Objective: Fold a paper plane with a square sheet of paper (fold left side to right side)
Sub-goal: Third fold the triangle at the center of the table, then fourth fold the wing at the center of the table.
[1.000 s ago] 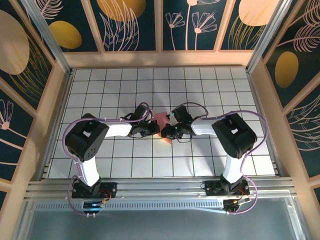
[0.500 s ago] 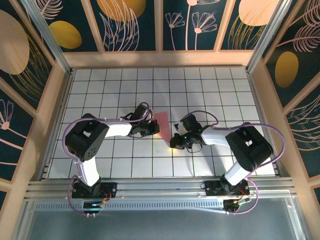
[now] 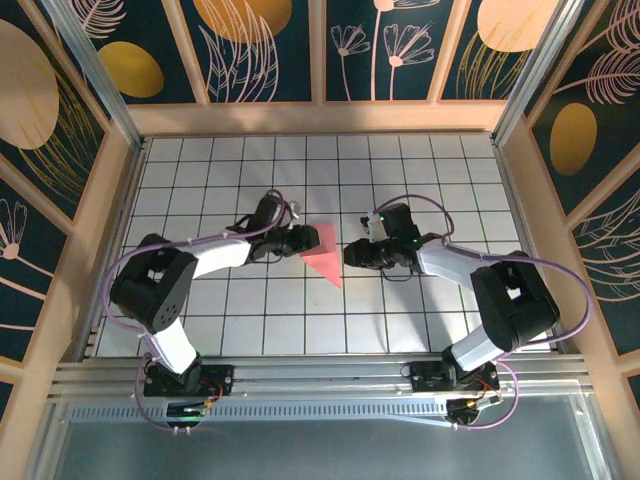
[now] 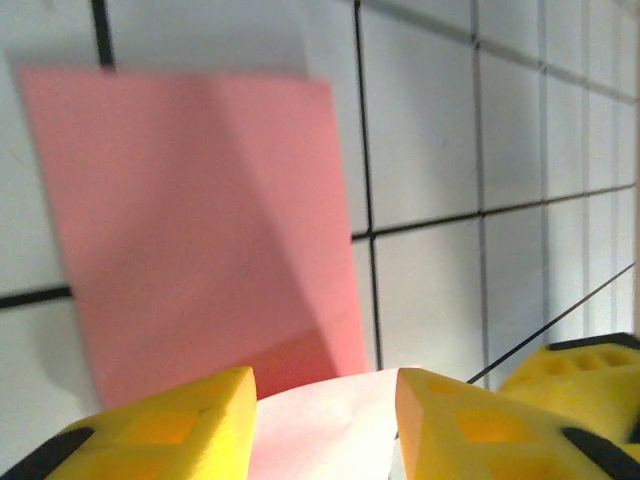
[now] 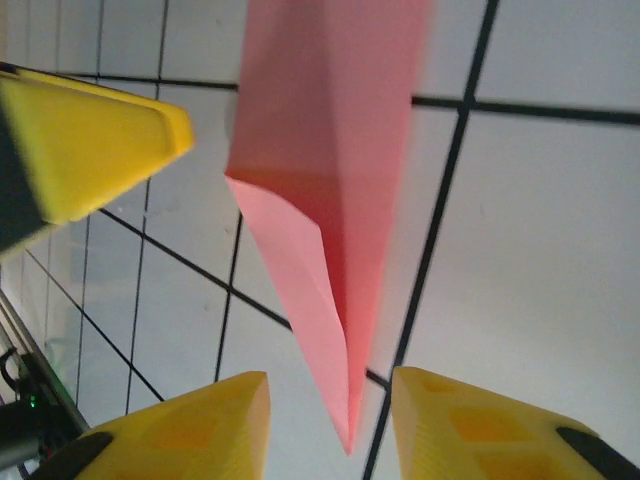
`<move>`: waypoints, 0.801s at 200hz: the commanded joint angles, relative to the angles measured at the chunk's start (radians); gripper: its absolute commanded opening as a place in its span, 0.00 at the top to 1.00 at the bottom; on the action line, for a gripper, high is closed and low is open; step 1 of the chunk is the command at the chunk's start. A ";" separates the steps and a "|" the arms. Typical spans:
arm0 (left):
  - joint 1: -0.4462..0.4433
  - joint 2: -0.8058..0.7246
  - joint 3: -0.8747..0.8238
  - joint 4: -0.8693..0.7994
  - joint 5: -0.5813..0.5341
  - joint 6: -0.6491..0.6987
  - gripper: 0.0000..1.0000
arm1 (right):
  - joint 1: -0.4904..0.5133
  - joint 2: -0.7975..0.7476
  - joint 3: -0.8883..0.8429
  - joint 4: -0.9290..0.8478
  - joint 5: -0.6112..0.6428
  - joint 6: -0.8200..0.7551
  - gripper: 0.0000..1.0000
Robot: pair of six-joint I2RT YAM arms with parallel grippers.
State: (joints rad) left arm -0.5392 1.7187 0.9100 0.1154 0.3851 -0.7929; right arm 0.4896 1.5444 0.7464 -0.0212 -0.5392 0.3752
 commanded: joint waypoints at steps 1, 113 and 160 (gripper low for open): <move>0.069 -0.081 -0.039 0.037 0.004 -0.019 0.53 | 0.001 0.061 0.035 0.117 0.012 -0.100 0.58; 0.135 -0.038 -0.189 0.213 0.055 -0.169 0.48 | 0.034 0.259 0.096 0.286 -0.144 -0.125 0.61; 0.139 0.031 -0.188 0.292 0.115 -0.199 0.47 | 0.035 0.233 0.093 0.253 -0.128 -0.128 0.97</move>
State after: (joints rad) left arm -0.4091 1.7031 0.7280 0.3145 0.4400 -0.9565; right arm 0.5198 1.7962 0.8261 0.2352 -0.6659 0.2626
